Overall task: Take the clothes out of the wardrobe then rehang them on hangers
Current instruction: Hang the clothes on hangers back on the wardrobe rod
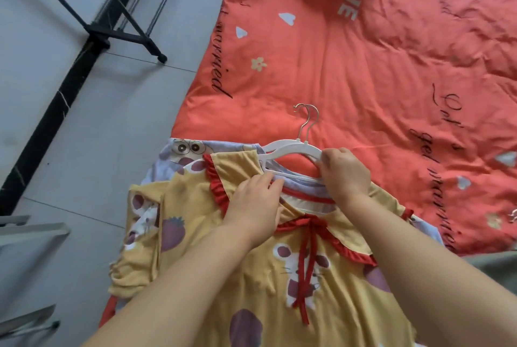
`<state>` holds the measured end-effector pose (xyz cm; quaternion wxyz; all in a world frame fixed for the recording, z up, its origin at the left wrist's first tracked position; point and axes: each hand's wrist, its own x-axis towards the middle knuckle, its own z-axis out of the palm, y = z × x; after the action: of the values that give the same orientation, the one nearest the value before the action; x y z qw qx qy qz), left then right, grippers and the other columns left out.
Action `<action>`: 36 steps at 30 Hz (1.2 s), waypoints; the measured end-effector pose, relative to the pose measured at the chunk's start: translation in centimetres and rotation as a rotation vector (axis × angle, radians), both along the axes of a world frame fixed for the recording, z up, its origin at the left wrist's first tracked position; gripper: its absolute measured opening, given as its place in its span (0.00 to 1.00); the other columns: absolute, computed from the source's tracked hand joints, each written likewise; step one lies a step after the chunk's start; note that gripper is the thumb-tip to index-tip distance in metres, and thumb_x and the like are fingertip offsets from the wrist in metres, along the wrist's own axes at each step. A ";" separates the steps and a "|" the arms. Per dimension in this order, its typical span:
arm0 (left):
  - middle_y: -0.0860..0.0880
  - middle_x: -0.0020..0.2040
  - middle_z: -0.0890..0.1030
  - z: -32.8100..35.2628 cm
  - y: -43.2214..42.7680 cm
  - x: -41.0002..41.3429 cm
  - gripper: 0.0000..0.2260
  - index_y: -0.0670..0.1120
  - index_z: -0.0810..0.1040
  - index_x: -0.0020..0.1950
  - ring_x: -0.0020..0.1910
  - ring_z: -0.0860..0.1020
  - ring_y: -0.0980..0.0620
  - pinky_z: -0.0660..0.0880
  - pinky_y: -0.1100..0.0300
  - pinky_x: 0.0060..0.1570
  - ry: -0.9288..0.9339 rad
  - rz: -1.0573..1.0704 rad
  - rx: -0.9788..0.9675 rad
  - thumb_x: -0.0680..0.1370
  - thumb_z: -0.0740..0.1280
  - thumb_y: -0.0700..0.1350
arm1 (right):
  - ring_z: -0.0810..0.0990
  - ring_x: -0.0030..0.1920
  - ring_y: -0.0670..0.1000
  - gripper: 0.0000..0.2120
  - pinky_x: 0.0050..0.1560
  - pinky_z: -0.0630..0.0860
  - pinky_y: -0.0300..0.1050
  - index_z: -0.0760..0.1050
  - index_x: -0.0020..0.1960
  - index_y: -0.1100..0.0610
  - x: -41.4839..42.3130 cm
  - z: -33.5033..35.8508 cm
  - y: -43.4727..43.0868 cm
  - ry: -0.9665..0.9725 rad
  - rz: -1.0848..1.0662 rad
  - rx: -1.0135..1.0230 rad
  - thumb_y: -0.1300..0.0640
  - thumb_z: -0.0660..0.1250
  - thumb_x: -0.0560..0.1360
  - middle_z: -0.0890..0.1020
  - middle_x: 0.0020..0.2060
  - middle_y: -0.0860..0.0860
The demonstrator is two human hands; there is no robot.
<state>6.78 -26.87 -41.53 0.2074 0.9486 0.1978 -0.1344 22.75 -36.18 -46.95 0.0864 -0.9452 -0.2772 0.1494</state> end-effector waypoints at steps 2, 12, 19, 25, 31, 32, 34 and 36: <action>0.40 0.65 0.72 1.1 0.3 -0.4 0.23 0.40 0.72 0.65 0.65 0.71 0.41 0.68 0.50 0.62 -0.045 0.049 0.017 0.72 0.70 0.44 | 0.78 0.46 0.61 0.09 0.40 0.71 0.49 0.77 0.49 0.57 -0.7 1.4 -0.3 -0.033 -0.022 0.110 0.52 0.63 0.77 0.77 0.46 0.55; 0.48 0.77 0.45 10.4 1.1 -7.0 0.33 0.47 0.39 0.76 0.76 0.42 0.50 0.44 0.54 0.74 -0.095 0.236 0.170 0.80 0.56 0.54 | 0.79 0.30 0.51 0.10 0.23 0.72 0.40 0.83 0.46 0.51 -9.2 14.3 -0.1 -0.446 0.305 0.625 0.52 0.63 0.71 0.80 0.35 0.48; 0.47 0.72 0.64 19.1 -0.5 -19.7 0.31 0.53 0.41 0.75 0.72 0.60 0.49 0.47 0.48 0.73 -0.388 0.448 0.210 0.80 0.56 0.55 | 0.78 0.27 0.52 0.09 0.24 0.74 0.41 0.81 0.49 0.50 -20.4 25.2 -0.4 -0.395 0.509 0.804 0.53 0.64 0.71 0.80 0.36 0.49; 0.49 0.40 0.77 25.1 -5.3 -38.3 0.22 0.50 0.61 0.73 0.38 0.76 0.51 0.74 0.46 0.52 -0.704 0.648 0.462 0.79 0.55 0.52 | 0.79 0.28 0.48 0.11 0.26 0.77 0.39 0.83 0.50 0.54 -36.8 33.7 -2.7 -0.269 0.797 0.846 0.59 0.74 0.68 0.82 0.37 0.49; 0.52 0.35 0.71 31.2 -14.7 -58.9 0.20 0.50 0.65 0.71 0.32 0.71 0.54 0.71 0.59 0.33 -0.749 0.978 0.642 0.79 0.53 0.51 | 0.75 0.34 0.41 0.15 0.33 0.70 0.30 0.77 0.61 0.47 -56.0 39.9 -6.2 -0.042 1.091 0.763 0.51 0.67 0.75 0.74 0.44 0.38; 0.51 0.36 0.72 32.1 -16.5 -62.1 0.20 0.50 0.64 0.71 0.33 0.72 0.53 0.72 0.58 0.33 -0.758 1.028 0.667 0.79 0.53 0.51 | 0.75 0.36 0.41 0.15 0.33 0.70 0.30 0.76 0.62 0.46 -59.2 40.9 -6.8 -0.024 1.156 0.776 0.50 0.66 0.75 0.73 0.45 0.37; 0.49 0.37 0.74 33.6 -20.5 -68.5 0.20 0.51 0.62 0.71 0.34 0.74 0.51 0.74 0.57 0.34 -0.783 1.121 0.722 0.79 0.58 0.48 | 0.76 0.37 0.42 0.15 0.33 0.71 0.33 0.76 0.62 0.45 -65.6 42.7 -8.3 0.005 1.282 0.819 0.50 0.66 0.76 0.75 0.45 0.38; 0.49 0.37 0.74 35.1 -24.4 -74.3 0.24 0.51 0.63 0.71 0.34 0.74 0.51 0.73 0.57 0.34 -0.802 1.209 0.800 0.77 0.64 0.39 | 0.79 0.38 0.46 0.14 0.33 0.75 0.40 0.77 0.60 0.45 -71.8 44.5 -9.9 0.019 1.409 0.886 0.51 0.68 0.74 0.79 0.45 0.42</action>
<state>-67.52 -51.30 -6.45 -0.0546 0.6565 0.6176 0.4296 -49.04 -46.12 -2.44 0.3389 -0.4276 -0.8363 0.0534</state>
